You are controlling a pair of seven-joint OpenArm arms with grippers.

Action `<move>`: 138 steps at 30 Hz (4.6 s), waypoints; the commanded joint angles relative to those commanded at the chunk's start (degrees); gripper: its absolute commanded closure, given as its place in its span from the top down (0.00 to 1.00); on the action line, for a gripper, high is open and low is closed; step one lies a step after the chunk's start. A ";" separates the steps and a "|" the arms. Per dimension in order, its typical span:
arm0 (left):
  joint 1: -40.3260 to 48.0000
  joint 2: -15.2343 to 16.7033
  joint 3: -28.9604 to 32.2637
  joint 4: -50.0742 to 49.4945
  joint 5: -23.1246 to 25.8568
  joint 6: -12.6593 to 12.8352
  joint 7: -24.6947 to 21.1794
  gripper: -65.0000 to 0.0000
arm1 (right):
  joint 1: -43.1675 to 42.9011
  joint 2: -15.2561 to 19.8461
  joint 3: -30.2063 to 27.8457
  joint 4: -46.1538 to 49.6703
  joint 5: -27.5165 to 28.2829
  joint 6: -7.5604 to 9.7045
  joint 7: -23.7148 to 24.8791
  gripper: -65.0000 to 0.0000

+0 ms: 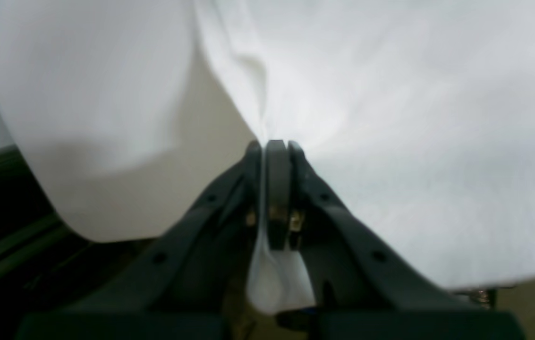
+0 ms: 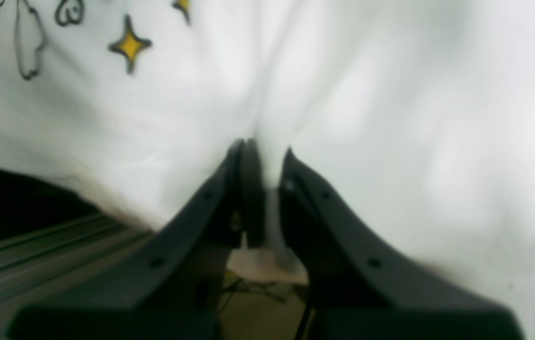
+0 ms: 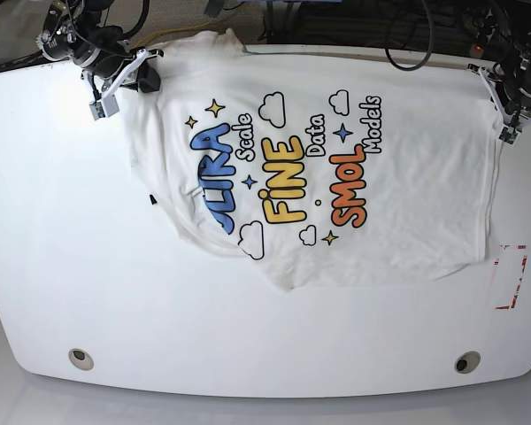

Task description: Fold the T-shirt properly

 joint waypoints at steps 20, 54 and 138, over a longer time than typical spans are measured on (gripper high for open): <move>-43.34 1.23 4.57 0.53 0.18 4.70 5.10 0.00 | 40.79 13.10 -4.22 -15.91 0.00 0.00 -6.15 0.00; -79.30 -10.64 13.27 -8.79 -0.26 1.01 11.25 0.00 | 83.34 33.32 -27.87 -23.65 1.41 0.00 -13.27 0.00; -32.00 -4.31 6.42 -33.85 0.09 0.00 -4.48 0.26 | 40.18 9.93 1.85 -31.91 -8.88 0.00 -5.27 0.48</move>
